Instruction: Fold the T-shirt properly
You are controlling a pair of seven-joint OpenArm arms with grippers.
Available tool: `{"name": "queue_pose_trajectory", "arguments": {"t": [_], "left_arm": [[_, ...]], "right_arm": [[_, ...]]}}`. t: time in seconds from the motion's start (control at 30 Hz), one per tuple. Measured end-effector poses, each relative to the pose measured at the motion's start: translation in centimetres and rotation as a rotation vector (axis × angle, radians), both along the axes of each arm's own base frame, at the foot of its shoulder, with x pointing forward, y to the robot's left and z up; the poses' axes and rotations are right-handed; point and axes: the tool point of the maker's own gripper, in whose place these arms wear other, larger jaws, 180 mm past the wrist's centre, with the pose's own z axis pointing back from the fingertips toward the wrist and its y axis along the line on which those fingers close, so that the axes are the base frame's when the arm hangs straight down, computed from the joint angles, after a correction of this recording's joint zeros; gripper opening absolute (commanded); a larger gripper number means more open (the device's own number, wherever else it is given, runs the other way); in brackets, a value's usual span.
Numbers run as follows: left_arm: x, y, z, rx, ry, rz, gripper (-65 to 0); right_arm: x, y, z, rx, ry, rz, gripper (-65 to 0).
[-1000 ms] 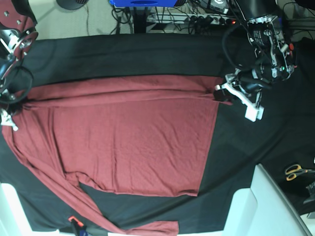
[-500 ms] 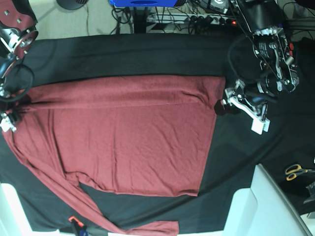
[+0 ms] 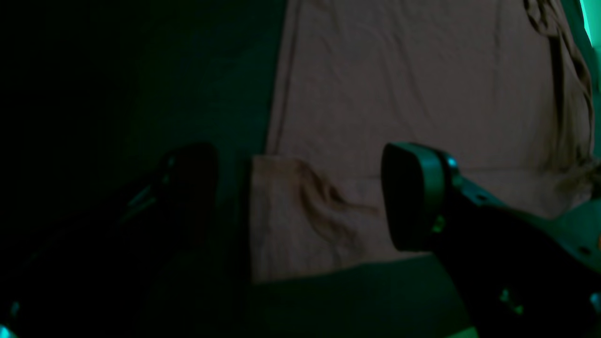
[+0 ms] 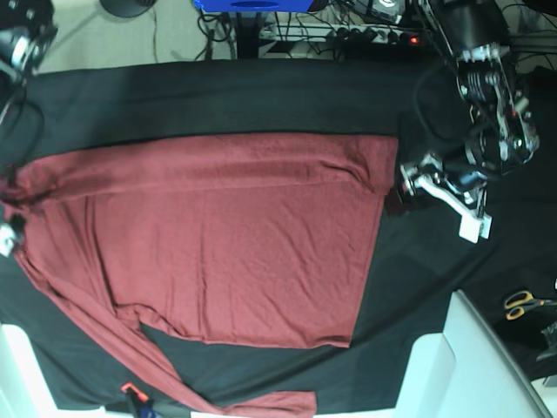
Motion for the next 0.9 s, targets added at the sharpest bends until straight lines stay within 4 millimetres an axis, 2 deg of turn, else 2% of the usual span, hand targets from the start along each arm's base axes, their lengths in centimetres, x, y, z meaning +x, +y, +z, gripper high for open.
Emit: {"name": "queue_pose_trajectory", "arguments": {"t": [0.1, 0.13, 0.2, 0.23, 0.27, 0.3, 0.37, 0.4, 0.5, 0.57, 0.73, 0.9], "left_arm": [[-2.1, -1.2, 0.3, 0.015, -0.002, -0.027, -14.2], [-3.0, -1.7, 0.1, 0.021, 0.008, -0.04, -18.8], [-4.5, -3.0, -0.6, 0.017, 0.039, -0.071, -34.9], [-5.1, -3.5, -1.0, 0.011, 0.056, -0.084, -46.7], [-5.4, -3.8, -1.2, 0.003, 0.065, -0.09, -60.2], [-5.4, -3.7, -1.2, 0.005, 0.066, -0.087, -65.0], [-5.1, -3.1, -1.0, 0.02, 0.052, -0.078, -65.0], [-4.6, -2.9, -0.6, 0.02, 0.028, -0.068, -65.0], [-3.8, -3.1, -0.2, 0.008, -0.026, -0.05, -65.0], [-3.6, -3.0, -0.8, -0.014, -0.031, -0.027, -65.0], [-4.0, -2.5, -3.3, -0.039, 0.04, 0.003, -65.0], [-3.8, -1.9, -4.2, -0.053, 0.015, 0.05, -65.0]], "right_arm": [[-3.6, 1.1, -0.3, -0.037, 0.092, 0.036, -28.7], [-4.3, 1.9, -0.4, -0.04, 0.093, 0.054, -33.5], [-5.1, 3.3, -0.4, -0.027, 0.062, 0.061, -43.8], [-5.6, 3.4, -0.3, -0.01, 0.031, 0.034, -51.5], [-6.5, 2.9, -0.5, 0.001, 0.019, -0.018, -60.3], [-7.5, 1.9, -0.6, 0.009, 0.012, -0.08, -65.0], [-9.1, 0.2, -0.8, 0.007, 0.024, -0.156, -62.3], [-9.2, -0.2, -0.9, 0.004, 0.026, -0.16, -63.3], [-7.9, 0.8, -2.2, 0.062, 0.025, -0.15, -64.7], [-7.1, 1.9, -2.9, 0.102, 0.024, -0.136, -64.7], [-7.4, 0.4, -2.4, 0.069, 0.035, -0.151, -64.7], [-6.4, 0.9, -2.6, 0.095, 0.022, -0.139, -64.7]]}}
